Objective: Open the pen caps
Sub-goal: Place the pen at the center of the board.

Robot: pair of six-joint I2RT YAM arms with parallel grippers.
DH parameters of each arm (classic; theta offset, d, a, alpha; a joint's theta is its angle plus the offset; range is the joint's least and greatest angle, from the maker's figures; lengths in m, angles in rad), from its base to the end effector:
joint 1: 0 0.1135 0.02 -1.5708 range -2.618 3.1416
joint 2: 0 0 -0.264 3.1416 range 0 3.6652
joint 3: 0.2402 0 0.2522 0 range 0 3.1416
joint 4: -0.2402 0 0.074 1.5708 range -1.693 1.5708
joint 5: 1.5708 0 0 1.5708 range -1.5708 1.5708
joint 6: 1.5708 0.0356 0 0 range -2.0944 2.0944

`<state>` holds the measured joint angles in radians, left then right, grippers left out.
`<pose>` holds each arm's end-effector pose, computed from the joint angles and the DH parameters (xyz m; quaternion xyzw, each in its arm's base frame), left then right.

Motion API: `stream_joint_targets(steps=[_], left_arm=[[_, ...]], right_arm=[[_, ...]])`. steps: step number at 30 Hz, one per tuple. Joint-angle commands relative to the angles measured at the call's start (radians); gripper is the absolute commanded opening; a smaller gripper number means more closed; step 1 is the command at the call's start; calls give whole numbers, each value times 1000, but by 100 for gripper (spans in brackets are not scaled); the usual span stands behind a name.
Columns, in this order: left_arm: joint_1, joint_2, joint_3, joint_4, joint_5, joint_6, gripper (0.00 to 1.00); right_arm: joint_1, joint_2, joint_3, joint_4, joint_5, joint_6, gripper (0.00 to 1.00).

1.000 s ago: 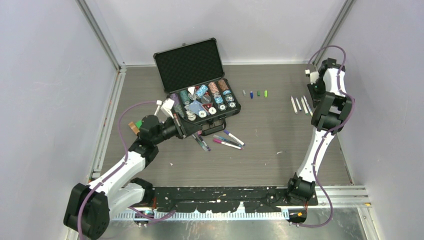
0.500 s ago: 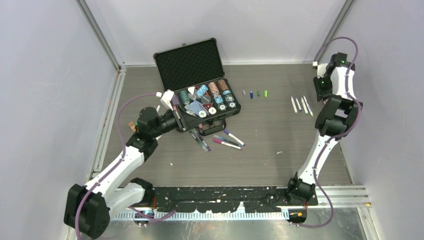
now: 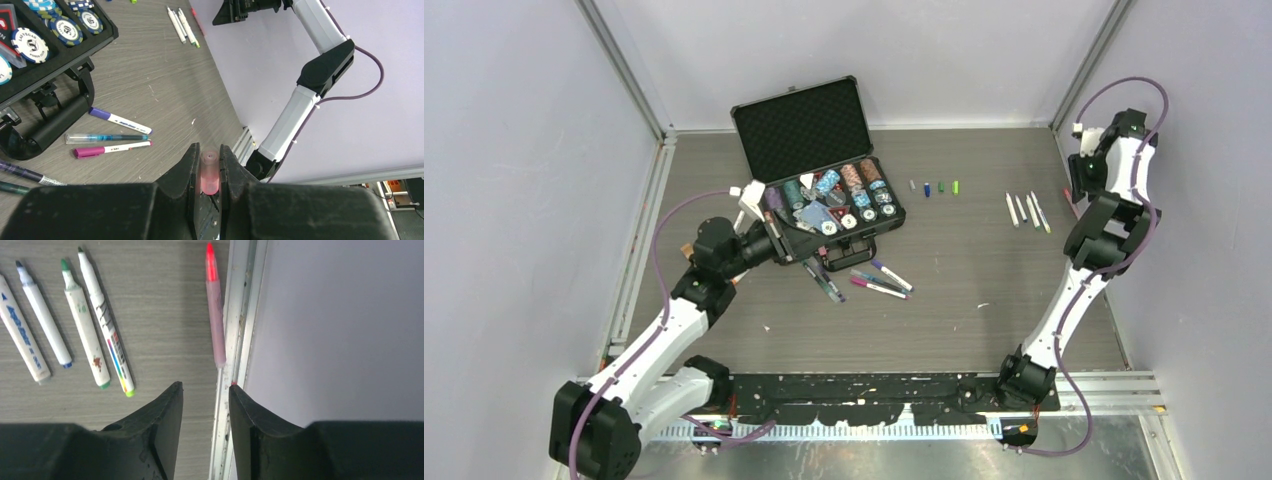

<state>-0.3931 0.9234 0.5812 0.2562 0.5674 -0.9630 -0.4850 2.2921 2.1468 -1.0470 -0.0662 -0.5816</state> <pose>0.1916 -0.1001 0.2895 -0.0172 0.7321 -0.5678 0.3761 0.4309 -0.2244 0.2339 -0.0536 0.9802 -0.0676 0.1784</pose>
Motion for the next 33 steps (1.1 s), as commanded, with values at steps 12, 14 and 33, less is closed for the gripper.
stream_joint_targets(steps=[12,14,33], left_arm=[[0,71,8,53,-8,-32,2],[0,82,9,60,-7,-32,2],[-3,125,14,83,-9,-36,2]], right_arm=[[17,166,227,-15,38,9,46],[18,179,241,-19,37,9,46],[26,274,332,-77,38,25,43]])
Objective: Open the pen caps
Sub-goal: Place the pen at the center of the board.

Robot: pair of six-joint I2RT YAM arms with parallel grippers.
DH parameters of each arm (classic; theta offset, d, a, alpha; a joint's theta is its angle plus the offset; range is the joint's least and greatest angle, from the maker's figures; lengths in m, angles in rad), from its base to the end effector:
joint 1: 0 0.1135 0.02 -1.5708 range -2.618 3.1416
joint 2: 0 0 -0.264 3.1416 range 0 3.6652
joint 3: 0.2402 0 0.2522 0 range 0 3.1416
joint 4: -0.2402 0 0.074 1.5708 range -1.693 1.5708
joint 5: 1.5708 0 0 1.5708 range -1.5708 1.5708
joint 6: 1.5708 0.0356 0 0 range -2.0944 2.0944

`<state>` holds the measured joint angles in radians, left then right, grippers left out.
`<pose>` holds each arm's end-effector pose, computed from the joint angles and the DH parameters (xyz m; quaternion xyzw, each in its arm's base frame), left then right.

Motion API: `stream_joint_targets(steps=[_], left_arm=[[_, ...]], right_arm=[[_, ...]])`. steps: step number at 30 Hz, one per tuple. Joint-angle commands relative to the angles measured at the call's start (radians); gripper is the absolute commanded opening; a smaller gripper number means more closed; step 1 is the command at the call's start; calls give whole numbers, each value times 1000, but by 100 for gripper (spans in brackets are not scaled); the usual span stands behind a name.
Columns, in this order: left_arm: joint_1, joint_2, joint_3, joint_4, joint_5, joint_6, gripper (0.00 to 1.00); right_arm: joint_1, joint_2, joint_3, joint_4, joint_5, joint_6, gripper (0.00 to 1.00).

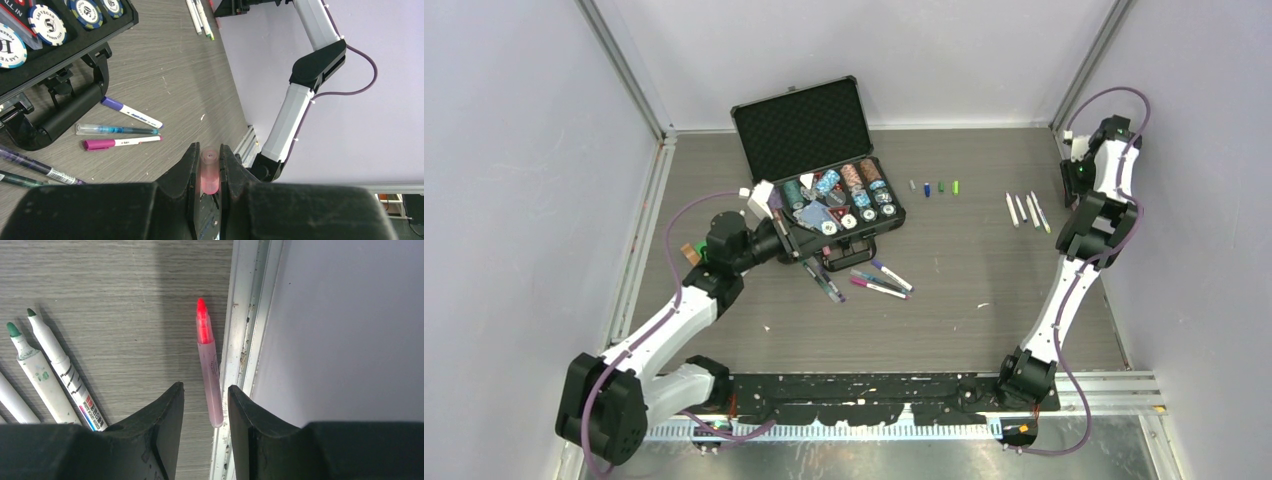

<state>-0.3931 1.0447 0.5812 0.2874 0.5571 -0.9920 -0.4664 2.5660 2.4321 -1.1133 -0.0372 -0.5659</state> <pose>0.2108 -0.1078 0.2677 -0.0487 0.7563 -0.5564 0.3406 0.4714 -0.2358 0.1801 -0.0521 0.9854 -0.0635 0.1491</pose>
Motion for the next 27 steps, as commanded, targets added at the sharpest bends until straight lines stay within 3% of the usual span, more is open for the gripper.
stream_joint_targets(steps=[1,14,27], left_arm=[[-3,4,15,52,0,-7,2],[-11,5,19,52,-10,-7,2],[-15,10,24,50,-15,-8,2]], right_arm=[[8,4,50,-14,7,8,43],[8,33,87,-42,5,-5,38],[12,-8,6,-22,23,-69,26]])
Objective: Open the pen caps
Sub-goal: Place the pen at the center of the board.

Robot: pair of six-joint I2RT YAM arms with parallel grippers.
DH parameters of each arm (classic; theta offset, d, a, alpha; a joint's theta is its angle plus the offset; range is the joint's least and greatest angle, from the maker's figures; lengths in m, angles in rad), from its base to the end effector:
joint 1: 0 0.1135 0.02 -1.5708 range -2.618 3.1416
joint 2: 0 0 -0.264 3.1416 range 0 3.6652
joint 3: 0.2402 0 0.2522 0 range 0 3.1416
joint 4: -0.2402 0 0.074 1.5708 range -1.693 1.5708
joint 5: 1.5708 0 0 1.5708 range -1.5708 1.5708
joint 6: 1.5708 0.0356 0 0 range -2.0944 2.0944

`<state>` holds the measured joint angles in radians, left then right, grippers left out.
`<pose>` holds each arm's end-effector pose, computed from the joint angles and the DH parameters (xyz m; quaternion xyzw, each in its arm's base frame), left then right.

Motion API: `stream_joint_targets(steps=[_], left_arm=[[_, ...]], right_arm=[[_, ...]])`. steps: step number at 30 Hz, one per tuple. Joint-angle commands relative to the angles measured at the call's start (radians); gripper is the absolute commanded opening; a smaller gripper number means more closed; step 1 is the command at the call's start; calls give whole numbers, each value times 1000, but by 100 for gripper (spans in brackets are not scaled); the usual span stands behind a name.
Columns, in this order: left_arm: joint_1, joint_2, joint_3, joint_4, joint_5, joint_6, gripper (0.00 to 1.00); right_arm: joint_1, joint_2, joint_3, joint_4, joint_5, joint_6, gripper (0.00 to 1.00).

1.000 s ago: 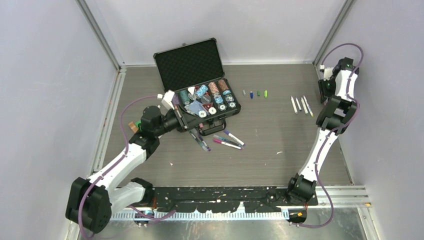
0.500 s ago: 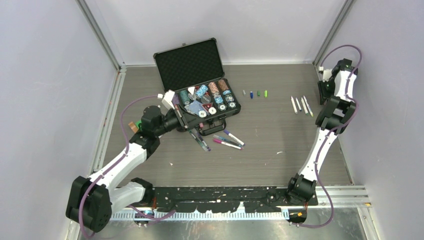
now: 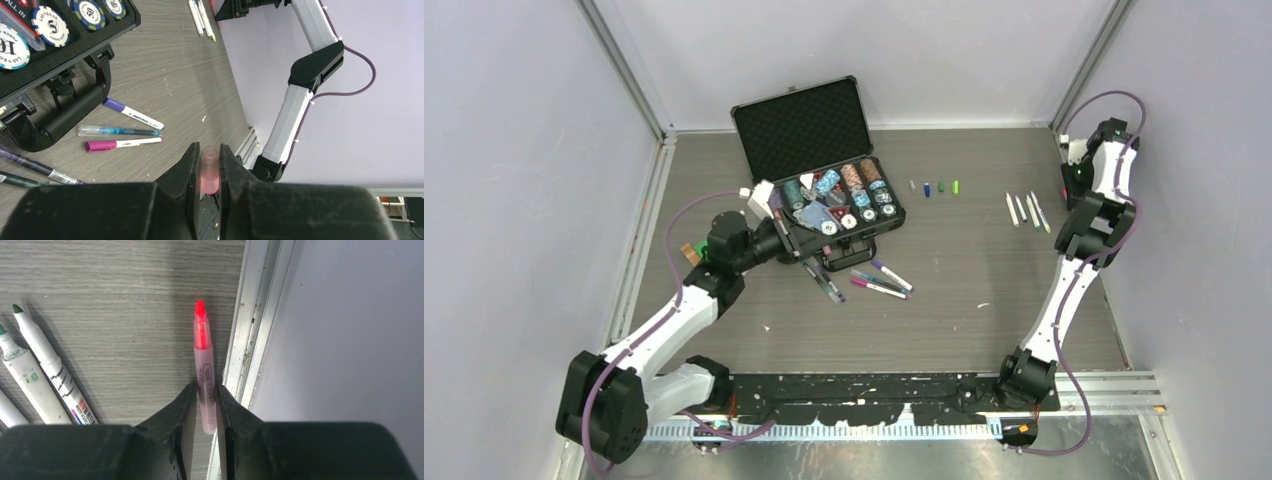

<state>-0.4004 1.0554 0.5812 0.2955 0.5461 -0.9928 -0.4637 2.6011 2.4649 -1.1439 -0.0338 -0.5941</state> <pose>0.2119 -0.1098 0.2662 -0.0503 0.7572 -0.5549 0.3408 0.4733 -0.2354 0.1705 -0.0669 0.9871 -0.0586 0.1335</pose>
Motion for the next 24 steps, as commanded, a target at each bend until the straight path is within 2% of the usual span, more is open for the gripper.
stream_joint_targets(steps=[1,16,24], left_arm=[[-8,-1,24,42,-5,-7,2],[-12,-23,17,31,-12,-7,2],[-17,-30,17,31,-14,-10,2]], right_arm=[[10,-46,-37,10,23,-49,25],[34,-92,-87,-53,75,-214,21],[70,-151,-140,-72,58,-223,21]])
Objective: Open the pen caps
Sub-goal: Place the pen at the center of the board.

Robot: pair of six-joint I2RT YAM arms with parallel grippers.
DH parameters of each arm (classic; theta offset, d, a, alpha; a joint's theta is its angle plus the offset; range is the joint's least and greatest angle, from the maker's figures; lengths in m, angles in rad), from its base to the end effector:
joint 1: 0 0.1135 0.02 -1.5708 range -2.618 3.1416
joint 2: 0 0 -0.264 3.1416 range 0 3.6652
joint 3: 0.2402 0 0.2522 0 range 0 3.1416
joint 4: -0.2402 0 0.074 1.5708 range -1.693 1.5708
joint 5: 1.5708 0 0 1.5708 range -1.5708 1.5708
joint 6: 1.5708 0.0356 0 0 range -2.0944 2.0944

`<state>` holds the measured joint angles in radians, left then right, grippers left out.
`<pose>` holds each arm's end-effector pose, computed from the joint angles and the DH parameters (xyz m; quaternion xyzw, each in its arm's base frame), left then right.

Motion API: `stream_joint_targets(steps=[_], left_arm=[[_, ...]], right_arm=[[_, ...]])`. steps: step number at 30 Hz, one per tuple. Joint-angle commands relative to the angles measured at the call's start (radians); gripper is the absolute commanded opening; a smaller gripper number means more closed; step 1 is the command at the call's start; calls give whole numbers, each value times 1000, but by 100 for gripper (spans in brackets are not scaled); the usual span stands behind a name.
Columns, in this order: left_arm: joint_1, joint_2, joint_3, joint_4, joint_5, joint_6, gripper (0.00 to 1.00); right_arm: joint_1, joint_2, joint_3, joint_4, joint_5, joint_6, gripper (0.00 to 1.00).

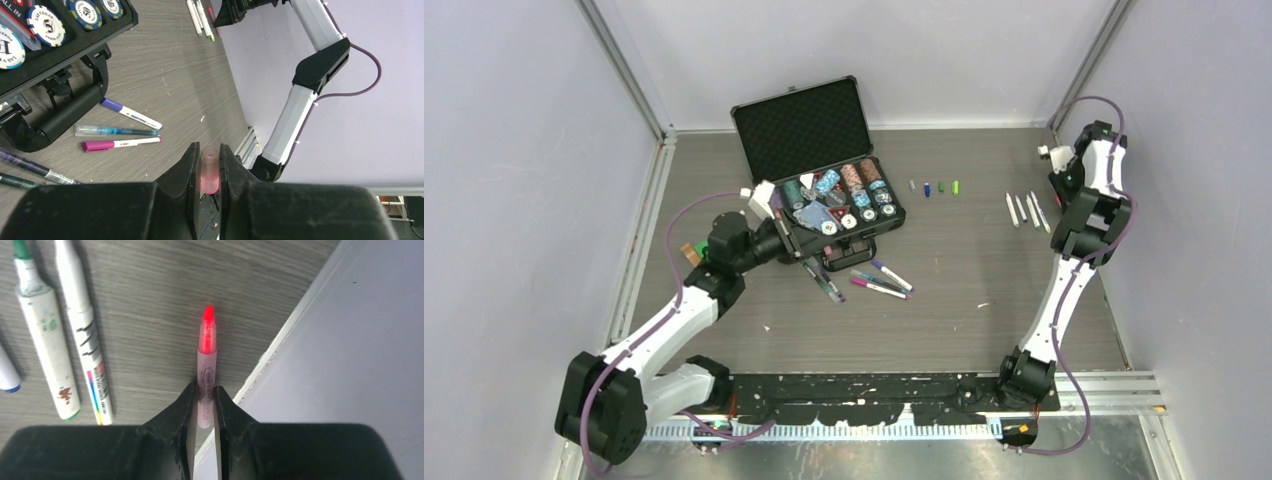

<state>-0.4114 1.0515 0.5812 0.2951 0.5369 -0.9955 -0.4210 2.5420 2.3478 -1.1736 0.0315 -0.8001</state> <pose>0.2104 -0.1117 0.2669 -0.0495 0.7566 -0.5557 0.3410 0.4668 -0.2103 0.1667 -0.1859 0.9772 -0.0709 0.0740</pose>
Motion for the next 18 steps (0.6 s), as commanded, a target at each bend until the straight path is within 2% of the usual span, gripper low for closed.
stream_joint_targets(steps=[1,8,18], left_arm=[[-6,-29,16,32,-6,-6,2],[-7,-64,13,-9,-12,5,2],[-7,-78,6,-4,-12,-3,2]], right_arm=[[33,-96,-33,-38,-3,-10,21],[42,-95,-50,-25,-16,60,22],[42,-112,-65,-14,-18,120,38]])
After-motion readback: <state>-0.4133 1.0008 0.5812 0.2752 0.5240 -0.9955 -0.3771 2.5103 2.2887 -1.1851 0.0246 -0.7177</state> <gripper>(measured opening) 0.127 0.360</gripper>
